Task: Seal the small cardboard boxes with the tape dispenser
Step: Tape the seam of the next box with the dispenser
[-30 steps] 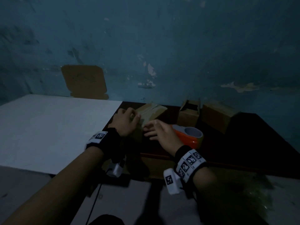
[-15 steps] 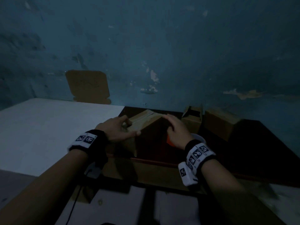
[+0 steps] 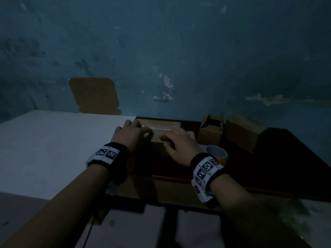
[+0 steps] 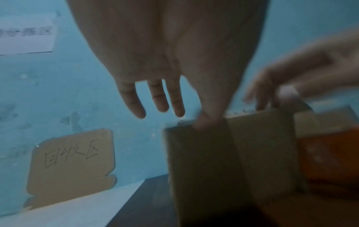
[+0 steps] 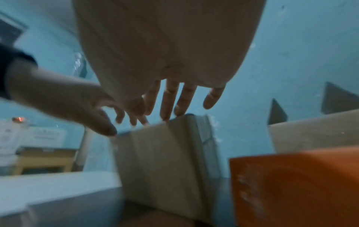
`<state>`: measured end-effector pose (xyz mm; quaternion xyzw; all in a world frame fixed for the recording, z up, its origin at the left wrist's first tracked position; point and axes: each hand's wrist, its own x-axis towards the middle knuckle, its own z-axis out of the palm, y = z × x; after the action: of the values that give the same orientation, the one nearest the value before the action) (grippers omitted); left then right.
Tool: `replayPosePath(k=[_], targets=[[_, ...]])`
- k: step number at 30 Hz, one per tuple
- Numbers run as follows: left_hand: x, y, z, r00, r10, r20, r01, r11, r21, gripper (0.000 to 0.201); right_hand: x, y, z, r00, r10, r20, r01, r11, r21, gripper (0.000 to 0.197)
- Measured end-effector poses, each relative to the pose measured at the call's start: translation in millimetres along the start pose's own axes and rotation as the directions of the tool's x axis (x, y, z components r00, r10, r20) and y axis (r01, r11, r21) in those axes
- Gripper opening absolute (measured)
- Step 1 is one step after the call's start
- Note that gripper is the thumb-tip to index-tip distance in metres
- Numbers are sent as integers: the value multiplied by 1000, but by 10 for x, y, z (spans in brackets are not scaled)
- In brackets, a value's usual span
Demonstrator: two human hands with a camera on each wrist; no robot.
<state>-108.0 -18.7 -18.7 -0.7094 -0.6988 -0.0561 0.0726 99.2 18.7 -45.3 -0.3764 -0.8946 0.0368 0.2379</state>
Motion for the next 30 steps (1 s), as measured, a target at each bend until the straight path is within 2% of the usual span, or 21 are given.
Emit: replayPosePath(k=[2, 4, 6, 8, 9, 11, 13, 14, 15, 19, 20, 22, 24, 27, 30], targets=[[-23, 35, 75, 1000, -23, 11, 24, 990, -139, 35, 64, -66, -5, 999, 38, 27, -40, 996, 80, 25], [-38, 51, 186, 997, -23, 76, 42, 966, -254, 29, 160, -59, 17, 991, 127, -36, -120, 981, 153, 21], [-67, 40, 325, 977, -7, 215, 53, 976, -211, 34, 271, 36, 54, 954, 233, -188, -200, 964, 177, 18], [-98, 42, 457, 963, -14, 270, 69, 978, -196, 48, 361, 154, 64, 922, 294, -251, -270, 954, 127, 28], [-101, 47, 511, 968, -21, 250, 81, 969, -234, 51, 399, 213, 62, 927, 306, -218, -285, 951, 123, 39], [-88, 68, 597, 976, -7, 219, 86, 933, -351, 48, 452, 299, 58, 950, 311, 0, -309, 943, 124, 65], [-64, 79, 656, 964, 25, 263, 96, 893, -439, 41, 470, 365, 115, 917, 287, 277, -307, 951, 31, 84], [-58, 78, 691, 956, 32, 293, 115, 875, -470, 38, 471, 396, 169, 896, 274, 348, -277, 960, -42, 86], [-60, 83, 736, 949, 39, 312, 128, 859, -495, 37, 467, 434, 222, 894, 265, 360, -248, 964, -95, 82], [-88, 91, 879, 958, 33, 284, 128, 838, -530, 51, 460, 476, 317, 943, 236, 234, -194, 963, -189, 64], [-90, 100, 884, 968, 29, 248, 124, 805, -580, 57, 458, 457, 308, 948, 227, 222, -183, 962, -203, 62], [-71, 122, 873, 989, 4, 149, 107, 677, -729, 67, 463, 414, 253, 957, 230, 179, -200, 964, -174, 56], [-48, 172, 818, 999, -48, 26, 48, 554, -831, 68, 478, 367, 166, 943, 315, 104, -308, 948, -80, 50], [-11, 262, 708, 984, -162, -76, -8, 386, -922, 61, 457, 292, 96, 882, 463, 90, -471, 874, 120, 50], [52, 321, 645, 970, -239, -56, 16, 289, -957, 47, 327, 181, 126, 824, 547, 144, -565, 777, 278, 44]])
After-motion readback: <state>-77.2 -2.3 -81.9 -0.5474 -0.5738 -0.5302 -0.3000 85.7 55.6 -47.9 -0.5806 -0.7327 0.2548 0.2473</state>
